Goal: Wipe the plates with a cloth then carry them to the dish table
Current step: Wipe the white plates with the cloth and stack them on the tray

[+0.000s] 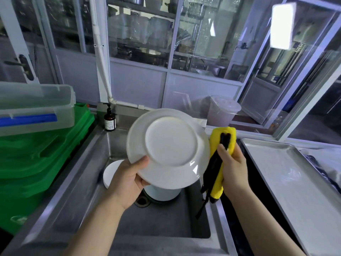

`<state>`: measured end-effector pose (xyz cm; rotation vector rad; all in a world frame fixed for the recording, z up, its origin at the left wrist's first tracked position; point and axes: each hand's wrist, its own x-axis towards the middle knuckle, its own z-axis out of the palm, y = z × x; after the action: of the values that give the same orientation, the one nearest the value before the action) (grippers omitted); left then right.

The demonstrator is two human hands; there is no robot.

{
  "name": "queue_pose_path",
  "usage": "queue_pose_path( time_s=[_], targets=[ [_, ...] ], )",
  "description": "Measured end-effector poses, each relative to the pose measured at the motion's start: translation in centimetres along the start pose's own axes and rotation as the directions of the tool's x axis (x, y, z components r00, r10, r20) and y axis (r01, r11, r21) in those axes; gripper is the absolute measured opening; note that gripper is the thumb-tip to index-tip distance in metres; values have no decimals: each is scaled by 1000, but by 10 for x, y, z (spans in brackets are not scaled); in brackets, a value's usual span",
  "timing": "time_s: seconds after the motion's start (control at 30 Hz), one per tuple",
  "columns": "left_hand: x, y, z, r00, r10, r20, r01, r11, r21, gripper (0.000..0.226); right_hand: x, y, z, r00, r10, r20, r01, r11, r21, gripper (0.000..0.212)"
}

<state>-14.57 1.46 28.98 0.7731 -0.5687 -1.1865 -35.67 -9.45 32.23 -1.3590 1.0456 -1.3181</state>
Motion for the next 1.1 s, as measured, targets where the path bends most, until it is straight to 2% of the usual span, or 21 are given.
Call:
queue_pose_path(
  time_s=[0.07, 0.13, 0.17, 0.23, 0.4, 0.57, 0.63, 0.7, 0.8, 0.9, 0.97, 1.03, 1.1],
  targets=[
    [0, 1, 2, 998, 65, -13, -65, 998, -16, 30, -3, -6, 5, 960, -229, 161, 261, 941, -217, 34],
    [1, 0, 4, 991, 124, -45, -126, 991, -33, 29, -5, -5, 10, 864, -399, 308, 497, 777, -386, 39],
    [1, -2, 5, 988, 143, -66, -146, 988, -48, 28, -7, -1, 12, 833, -436, 342, 552, 699, -455, 41],
    [2, -4, 8, 979, 169, -115, -178, 981, -76, 26, -17, 5, 19, 816, -462, 346, 577, 616, -536, 47],
    [6, -6, 11, 965, 205, -166, -218, 974, -60, 33, -40, 7, 37, 783, -449, 430, 622, 566, -541, 58],
    [9, -18, 7, 956, 167, -242, -178, 984, -25, 44, -56, 7, 48, 666, -431, 609, 735, 515, -441, 53],
    [10, -19, 5, 956, 185, -226, -191, 982, -4, 34, -49, 9, 45, 684, -401, 610, 707, 571, -417, 53],
    [8, -18, 2, 962, 210, -176, -205, 978, 51, 23, -41, 12, 41, 747, -384, 542, 640, 635, -433, 53],
    [0, -16, -2, 970, 225, -95, -202, 957, 208, 23, -24, 14, 35, 863, -357, 357, 498, 719, -484, 41],
    [-10, -17, -5, 980, 199, -11, -182, 917, 356, 29, 2, 13, 32, 935, -266, 234, 353, 763, -542, 24],
    [-14, -17, -5, 981, 192, 40, -189, 865, 464, 27, 20, 7, 29, 955, -223, 196, 296, 768, -568, 17],
    [-16, -17, -7, 980, 175, 91, -194, 776, 600, 49, 33, -5, 28, 952, -234, 199, 307, 749, -587, 16],
    [-16, -18, -7, 981, 155, 114, -190, 698, 690, 53, 38, -19, 32, 938, -262, 226, 345, 722, -600, 19]
  ],
)
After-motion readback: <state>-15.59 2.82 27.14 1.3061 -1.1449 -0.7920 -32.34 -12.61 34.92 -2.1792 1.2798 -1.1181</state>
